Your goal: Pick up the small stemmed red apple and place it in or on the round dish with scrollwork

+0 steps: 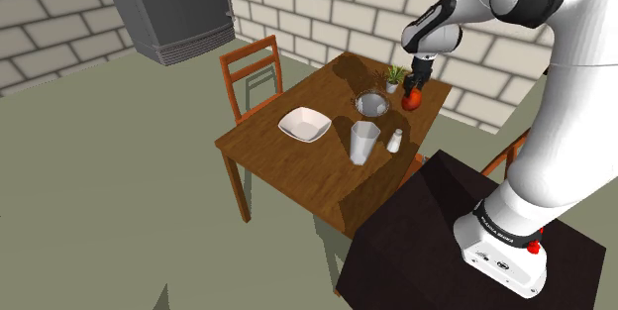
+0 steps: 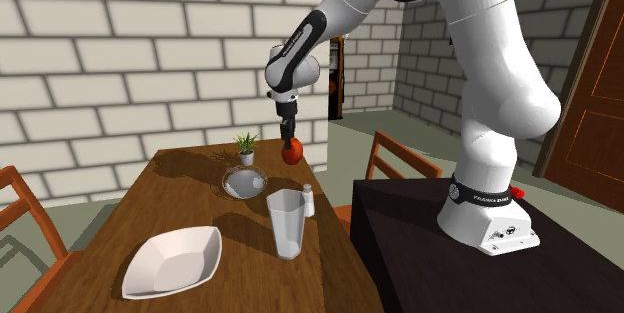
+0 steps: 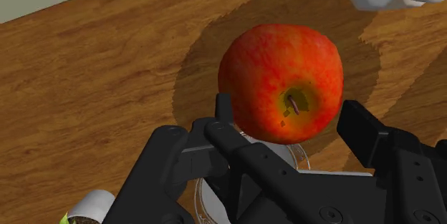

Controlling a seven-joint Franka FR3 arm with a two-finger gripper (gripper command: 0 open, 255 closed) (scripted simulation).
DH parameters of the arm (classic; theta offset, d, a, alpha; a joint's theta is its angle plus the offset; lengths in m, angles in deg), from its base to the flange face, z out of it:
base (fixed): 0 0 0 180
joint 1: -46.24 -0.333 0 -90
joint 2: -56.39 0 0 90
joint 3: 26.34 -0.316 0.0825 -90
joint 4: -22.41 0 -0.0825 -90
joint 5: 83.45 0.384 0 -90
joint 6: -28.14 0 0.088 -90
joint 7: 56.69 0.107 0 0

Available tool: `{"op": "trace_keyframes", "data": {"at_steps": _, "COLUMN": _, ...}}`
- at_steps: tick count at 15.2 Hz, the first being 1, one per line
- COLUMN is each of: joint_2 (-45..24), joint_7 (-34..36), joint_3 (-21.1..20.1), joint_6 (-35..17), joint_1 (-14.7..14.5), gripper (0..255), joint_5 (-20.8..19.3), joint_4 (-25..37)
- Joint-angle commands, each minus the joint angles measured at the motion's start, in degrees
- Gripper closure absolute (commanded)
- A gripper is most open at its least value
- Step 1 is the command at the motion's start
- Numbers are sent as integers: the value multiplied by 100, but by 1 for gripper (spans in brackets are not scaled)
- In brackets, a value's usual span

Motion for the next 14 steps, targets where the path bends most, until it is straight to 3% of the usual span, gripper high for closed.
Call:
{"op": "trace_keyframes", "data": {"at_steps": 1, "joint_2": -282, "joint_7": 96, "joint_3": -65, "joint_6": 292, "joint_1": 7, "gripper": 255, "joint_5": 51, "joint_4": 561}}
{"op": "trace_keyframes", "data": {"at_steps": 9, "joint_2": -1690, "joint_7": 546, "joint_3": -320, "joint_6": 1575, "joint_1": 144, "gripper": 255, "joint_5": 220, "joint_4": 3240}}
{"op": "trace_keyframes", "data": {"at_steps": 12, "joint_2": -2428, "joint_7": 751, "joint_3": -417, "joint_6": 2236, "joint_1": 285, "gripper": 255, "joint_5": 269, "joint_4": 4657}}
{"op": "trace_keyframes", "data": {"at_steps": 14, "joint_2": -3171, "joint_7": 937, "joint_3": -500, "joint_6": 2891, "joint_1": 463, "gripper": 255, "joint_5": 300, "joint_4": 6087}}
